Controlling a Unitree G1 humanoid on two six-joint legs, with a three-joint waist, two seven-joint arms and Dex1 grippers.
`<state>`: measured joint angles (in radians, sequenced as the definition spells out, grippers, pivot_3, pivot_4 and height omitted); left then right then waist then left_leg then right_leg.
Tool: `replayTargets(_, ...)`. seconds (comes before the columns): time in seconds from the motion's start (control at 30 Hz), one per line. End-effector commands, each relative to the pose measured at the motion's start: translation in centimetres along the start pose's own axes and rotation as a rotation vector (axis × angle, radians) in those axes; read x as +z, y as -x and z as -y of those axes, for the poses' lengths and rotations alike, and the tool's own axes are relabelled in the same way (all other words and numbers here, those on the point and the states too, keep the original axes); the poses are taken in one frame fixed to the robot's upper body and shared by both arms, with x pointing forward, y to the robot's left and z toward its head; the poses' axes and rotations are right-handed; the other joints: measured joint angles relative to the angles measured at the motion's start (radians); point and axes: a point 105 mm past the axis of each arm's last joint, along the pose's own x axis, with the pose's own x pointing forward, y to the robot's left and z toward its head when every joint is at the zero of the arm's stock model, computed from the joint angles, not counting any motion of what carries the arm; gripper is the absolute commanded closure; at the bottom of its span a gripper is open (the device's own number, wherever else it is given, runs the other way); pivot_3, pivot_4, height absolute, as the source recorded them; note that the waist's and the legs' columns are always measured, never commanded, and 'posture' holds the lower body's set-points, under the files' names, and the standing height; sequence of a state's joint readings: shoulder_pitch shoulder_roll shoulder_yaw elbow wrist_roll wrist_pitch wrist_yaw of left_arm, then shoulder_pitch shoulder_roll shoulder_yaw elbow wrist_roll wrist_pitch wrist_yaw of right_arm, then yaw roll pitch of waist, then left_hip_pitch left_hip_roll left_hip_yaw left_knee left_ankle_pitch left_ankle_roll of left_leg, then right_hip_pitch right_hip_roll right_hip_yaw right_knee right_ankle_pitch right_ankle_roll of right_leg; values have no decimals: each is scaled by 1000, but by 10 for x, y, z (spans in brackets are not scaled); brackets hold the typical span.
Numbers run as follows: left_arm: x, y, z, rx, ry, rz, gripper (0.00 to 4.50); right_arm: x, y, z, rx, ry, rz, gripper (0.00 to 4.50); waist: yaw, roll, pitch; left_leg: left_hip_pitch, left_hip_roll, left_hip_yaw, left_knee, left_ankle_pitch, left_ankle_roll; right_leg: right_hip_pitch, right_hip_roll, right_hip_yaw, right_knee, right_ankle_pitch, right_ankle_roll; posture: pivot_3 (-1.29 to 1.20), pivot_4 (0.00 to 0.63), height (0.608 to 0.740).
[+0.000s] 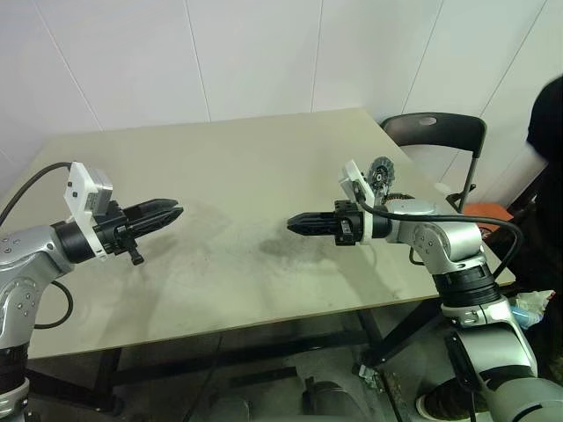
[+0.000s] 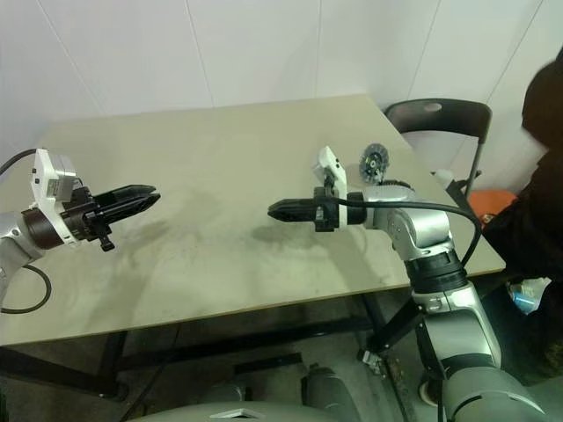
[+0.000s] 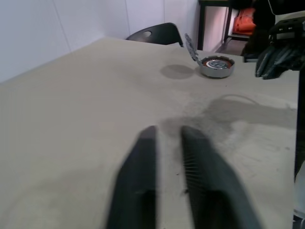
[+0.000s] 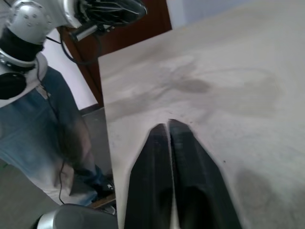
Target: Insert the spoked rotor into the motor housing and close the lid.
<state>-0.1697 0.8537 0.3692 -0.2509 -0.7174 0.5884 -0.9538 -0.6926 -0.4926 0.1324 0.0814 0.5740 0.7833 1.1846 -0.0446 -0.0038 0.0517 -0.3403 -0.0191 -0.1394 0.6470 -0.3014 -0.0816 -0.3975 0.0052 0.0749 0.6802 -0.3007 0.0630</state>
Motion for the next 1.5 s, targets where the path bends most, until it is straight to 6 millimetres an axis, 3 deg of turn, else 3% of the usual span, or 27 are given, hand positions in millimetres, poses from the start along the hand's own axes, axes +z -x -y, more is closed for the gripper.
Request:
replayTargets(0.03,12,3,3,-6,-43,17,4473,12,4,-1,-16,67,20,4500,0,0,0,0,0,0,0,0,0,0,0,0,0,0,0,0,0,740)
replayTargets(0.17,6,2,-1,27,3,-28,4473,10,2,18,-133,152,-8,4500,0,0,0,0,0,0,0,0,0,0,0,0,0,0,0,0,0,740)
replayTargets(0.27,10,3,2,-12,39,3,3908,9,2,25,-172,174,-21,4500,0,0,0,0,0,0,0,0,0,0,0,0,0,0,0,0,0,740)
replayTargets(0.33,7,3,0,-1,27,-16,3301,7,2,24,-144,115,-21,4500,0,0,0,0,0,0,0,0,0,0,0,0,0,0,0,0,0,740)
replayTargets(0.67,6,1,4,-14,41,-17,0,9,0,16,-95,93,-21,1250,0,0,0,0,0,0,0,0,0,0,0,0,0,0,0,0,0,740)
replayTargets(0.73,7,1,4,-15,44,-17,0,11,0,15,-89,85,-13,494,0,0,0,0,0,0,0,0,0,0,0,0,0,0,0,0,0,740)
replayTargets(0.8,6,1,3,-11,38,-24,0,11,-1,16,-99,99,-16,28,0,0,0,0,0,0,0,0,0,0,0,0,0,0,0,0,0,740)
replayTargets(0.9,2,2,-1,15,3,-39,0,9,-1,24,-144,120,-27,28,0,0,0,0,0,0,0,0,0,0,0,0,0,0,0,0,0,740)
replayTargets(0.93,1,4,4,-14,7,-35,0,9,0,22,-135,121,-20,203,0,0,0,0,0,0,0,0,0,0,0,0,0,0,0,0,0,740)
replayTargets(1.03,3,4,9,-33,9,-24,575,8,2,8,-50,111,-16,975,0,1,1,0,0,0,0,0,0,-1,0,0,0,0,0,0,0,740)
replayTargets(1.37,2,5,10,-42,26,-43,3839,3,-1,2,-12,80,-36,4411,0,0,1,0,0,0,0,0,0,0,0,0,0,0,0,0,0,740)
replayTargets(1.43,2,5,9,-41,24,-42,4468,2,-2,0,0,76,-41,4500,-1,1,1,0,0,0,0,0,0,0,0,0,0,0,0,0,0,740)
replayTargets(1.5,0,4,6,-20,19,-60,4468,1,-4,4,-26,89,-53,4500,0,1,2,0,0,0,0,0,0,0,0,0,0,0,0,0,0,740)
